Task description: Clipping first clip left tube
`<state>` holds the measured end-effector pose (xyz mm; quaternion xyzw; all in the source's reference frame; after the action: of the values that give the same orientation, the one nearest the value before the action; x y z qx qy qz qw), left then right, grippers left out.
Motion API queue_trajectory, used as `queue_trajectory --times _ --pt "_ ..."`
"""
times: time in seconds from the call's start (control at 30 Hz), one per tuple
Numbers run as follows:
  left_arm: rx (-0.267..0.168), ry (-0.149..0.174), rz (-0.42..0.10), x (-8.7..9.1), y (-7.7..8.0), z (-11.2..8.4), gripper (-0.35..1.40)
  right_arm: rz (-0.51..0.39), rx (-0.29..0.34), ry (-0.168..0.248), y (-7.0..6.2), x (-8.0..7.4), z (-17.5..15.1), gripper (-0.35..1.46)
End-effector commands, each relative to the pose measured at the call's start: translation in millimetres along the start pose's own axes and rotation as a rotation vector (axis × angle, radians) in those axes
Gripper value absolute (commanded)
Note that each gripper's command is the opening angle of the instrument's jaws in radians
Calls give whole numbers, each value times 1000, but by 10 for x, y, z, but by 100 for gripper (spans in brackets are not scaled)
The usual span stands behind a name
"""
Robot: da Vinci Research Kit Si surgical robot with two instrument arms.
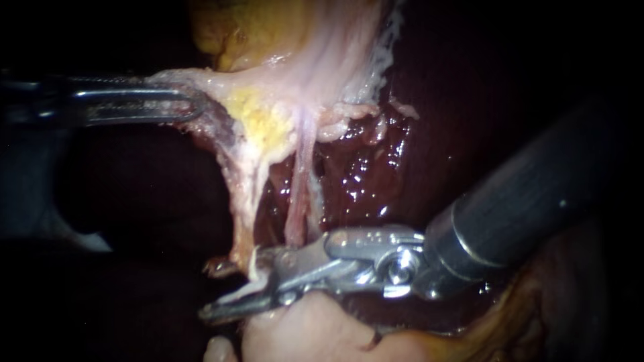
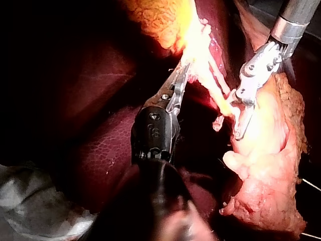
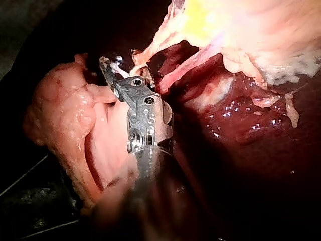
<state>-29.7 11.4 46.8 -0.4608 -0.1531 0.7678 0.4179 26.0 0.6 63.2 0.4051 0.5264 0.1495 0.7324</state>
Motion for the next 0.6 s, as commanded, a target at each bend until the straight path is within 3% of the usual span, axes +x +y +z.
queue_trajectory --times 0.03,0.13,0.4,0.6 --pt "-1 0 0 0 0 0 -35 21 11 -3 -4 3 3 35" --pt "-1 0 0 0 0 0 -35 34 37 -2 -11 10 8 35" --pt "0 0 -1 0 -1 0 -35 35 28 5 -17 22 10 31" --pt "0 0 -1 1 -1 0 -35 45 11 16 -16 28 4 -1"
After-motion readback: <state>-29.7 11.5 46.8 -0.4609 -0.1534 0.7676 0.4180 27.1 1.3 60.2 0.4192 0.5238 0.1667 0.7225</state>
